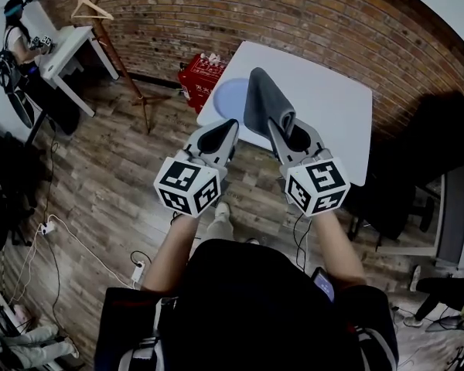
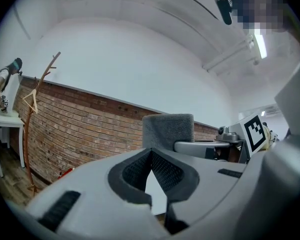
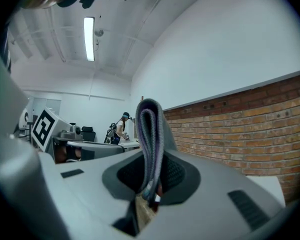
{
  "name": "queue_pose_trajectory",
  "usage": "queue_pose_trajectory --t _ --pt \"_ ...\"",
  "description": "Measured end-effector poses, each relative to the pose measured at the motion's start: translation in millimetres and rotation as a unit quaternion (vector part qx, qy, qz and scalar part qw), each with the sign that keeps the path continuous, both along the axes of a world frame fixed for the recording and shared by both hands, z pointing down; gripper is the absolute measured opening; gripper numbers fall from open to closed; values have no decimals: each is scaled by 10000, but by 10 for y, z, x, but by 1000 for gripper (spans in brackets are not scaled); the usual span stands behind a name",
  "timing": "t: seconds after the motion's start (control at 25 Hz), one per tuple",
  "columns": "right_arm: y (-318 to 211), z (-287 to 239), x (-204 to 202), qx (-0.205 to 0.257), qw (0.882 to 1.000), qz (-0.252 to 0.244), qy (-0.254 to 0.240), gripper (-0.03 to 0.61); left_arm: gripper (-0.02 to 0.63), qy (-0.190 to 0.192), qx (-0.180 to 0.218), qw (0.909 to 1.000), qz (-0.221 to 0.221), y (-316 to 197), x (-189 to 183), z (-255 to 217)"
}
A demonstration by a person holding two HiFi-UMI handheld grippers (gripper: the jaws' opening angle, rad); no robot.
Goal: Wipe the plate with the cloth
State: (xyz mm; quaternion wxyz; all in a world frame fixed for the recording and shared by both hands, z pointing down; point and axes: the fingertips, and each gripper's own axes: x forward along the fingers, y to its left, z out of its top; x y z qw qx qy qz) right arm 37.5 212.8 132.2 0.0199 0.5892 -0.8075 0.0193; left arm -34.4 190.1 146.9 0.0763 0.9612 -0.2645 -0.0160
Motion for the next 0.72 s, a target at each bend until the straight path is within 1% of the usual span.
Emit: queue_pose_trajectory --t 0.72 --pt "196 17 -100 18 10000 21 20 52 20 8 -12 10000 55 200 -76 16"
